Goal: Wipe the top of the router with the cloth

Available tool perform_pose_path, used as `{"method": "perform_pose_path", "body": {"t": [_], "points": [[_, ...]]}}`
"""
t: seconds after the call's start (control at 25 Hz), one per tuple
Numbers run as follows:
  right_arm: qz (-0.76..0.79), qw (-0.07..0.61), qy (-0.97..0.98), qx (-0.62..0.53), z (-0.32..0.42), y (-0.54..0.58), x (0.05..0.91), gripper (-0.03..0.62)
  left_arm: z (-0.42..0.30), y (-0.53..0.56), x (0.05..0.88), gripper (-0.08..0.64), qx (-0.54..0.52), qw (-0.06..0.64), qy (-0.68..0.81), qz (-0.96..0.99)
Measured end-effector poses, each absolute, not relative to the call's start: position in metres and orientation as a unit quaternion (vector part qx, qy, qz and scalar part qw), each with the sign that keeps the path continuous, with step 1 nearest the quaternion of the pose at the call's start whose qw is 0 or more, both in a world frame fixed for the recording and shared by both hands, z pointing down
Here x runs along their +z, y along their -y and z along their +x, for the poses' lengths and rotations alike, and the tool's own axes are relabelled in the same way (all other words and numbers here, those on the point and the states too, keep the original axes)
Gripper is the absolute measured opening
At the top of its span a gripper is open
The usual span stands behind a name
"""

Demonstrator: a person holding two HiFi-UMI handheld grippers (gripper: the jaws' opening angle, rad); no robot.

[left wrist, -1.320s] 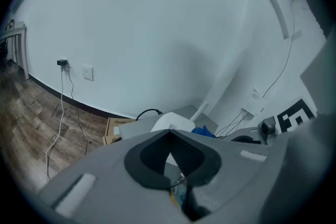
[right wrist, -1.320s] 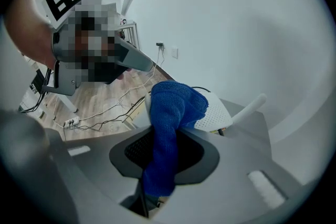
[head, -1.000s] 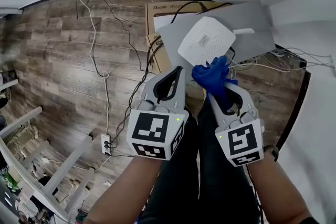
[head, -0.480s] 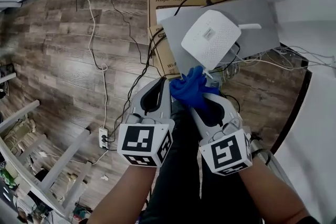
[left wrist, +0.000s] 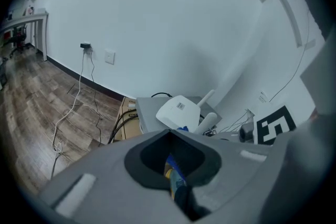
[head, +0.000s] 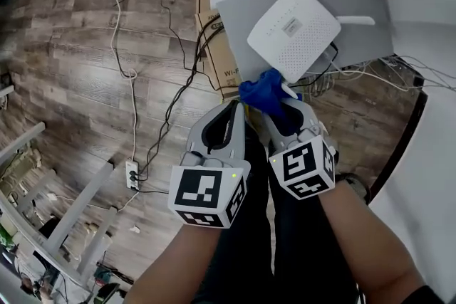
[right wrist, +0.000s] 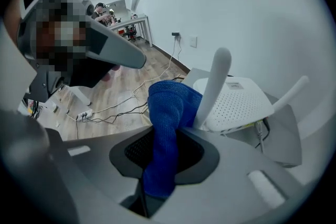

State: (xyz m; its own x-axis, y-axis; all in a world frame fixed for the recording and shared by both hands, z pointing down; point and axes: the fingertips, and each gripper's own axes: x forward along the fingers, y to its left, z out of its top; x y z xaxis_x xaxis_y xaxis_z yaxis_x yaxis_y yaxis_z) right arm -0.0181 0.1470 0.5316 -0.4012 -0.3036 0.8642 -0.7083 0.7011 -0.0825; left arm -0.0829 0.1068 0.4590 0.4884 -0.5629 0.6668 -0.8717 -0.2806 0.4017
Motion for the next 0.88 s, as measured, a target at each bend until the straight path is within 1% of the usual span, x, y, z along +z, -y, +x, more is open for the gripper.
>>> {"method": "perform_pose_path", "body": {"t": [0.16, 0.52, 0.88], "points": [[0.329, 0.447, 0.801, 0.225, -0.008, -0.141, 0.525, 0.114, -0.074, -0.103, 0.454, 0.000, 0.198, 0.379, 0.457, 0.780], [0.340, 0.426, 0.812, 0.207, 0.001, -0.137, 0.470, 0.114, -0.072, -0.080, 0.423, 0.000, 0.198, 0.358, 0.458, 0.789], [0.360, 0.382, 0.824, 0.215, 0.015, -0.124, 0.404, 0.114, -0.037, -0.045, 0.373, 0.000, 0.193, 0.325, 0.442, 0.814]]}}
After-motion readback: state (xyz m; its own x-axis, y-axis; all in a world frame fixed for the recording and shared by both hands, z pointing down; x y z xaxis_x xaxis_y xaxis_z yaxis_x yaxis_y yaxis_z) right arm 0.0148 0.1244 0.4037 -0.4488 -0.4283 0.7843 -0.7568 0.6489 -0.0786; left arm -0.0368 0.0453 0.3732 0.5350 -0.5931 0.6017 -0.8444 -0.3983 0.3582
